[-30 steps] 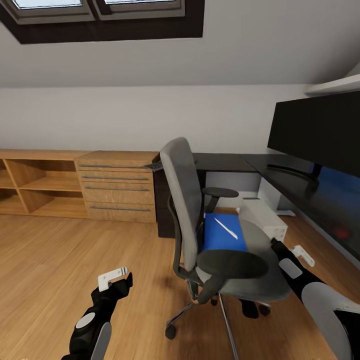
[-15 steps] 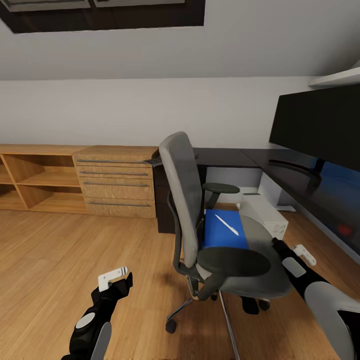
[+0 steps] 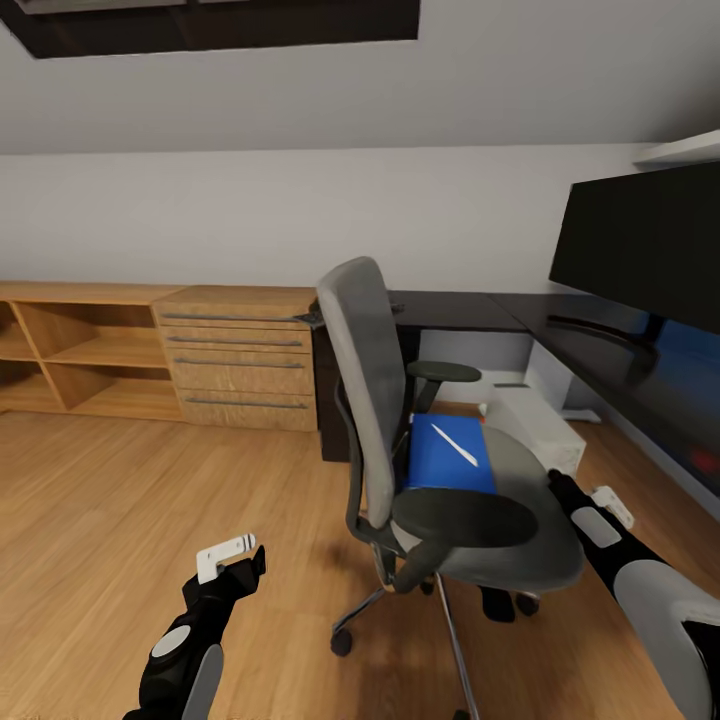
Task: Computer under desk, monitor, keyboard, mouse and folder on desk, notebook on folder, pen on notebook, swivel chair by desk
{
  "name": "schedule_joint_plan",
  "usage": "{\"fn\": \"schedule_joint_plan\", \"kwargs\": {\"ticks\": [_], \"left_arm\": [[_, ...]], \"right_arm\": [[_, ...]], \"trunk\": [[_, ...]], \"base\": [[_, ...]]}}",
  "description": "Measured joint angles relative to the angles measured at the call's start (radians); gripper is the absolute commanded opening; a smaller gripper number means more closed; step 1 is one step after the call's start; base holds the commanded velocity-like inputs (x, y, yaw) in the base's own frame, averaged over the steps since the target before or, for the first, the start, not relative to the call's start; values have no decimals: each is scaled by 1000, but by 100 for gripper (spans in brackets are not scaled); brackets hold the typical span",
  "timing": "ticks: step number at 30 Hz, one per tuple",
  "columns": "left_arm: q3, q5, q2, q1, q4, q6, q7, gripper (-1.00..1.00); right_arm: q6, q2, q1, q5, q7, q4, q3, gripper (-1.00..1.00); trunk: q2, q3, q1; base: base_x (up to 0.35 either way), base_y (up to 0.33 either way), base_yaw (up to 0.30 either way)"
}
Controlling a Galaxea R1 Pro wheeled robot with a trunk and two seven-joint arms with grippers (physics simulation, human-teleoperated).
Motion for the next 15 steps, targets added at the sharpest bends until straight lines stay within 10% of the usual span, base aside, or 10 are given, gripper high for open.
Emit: {"fn": "schedule_joint_plan", "kwargs": {"ticks": [15], "left_arm": [[0, -2, 0, 0, 5, 0, 2, 100]], "right_arm": [[0, -22, 0, 0, 1, 14, 2, 100]], "trunk": [[0, 1, 0]], "base": [[0, 0, 268]]}}
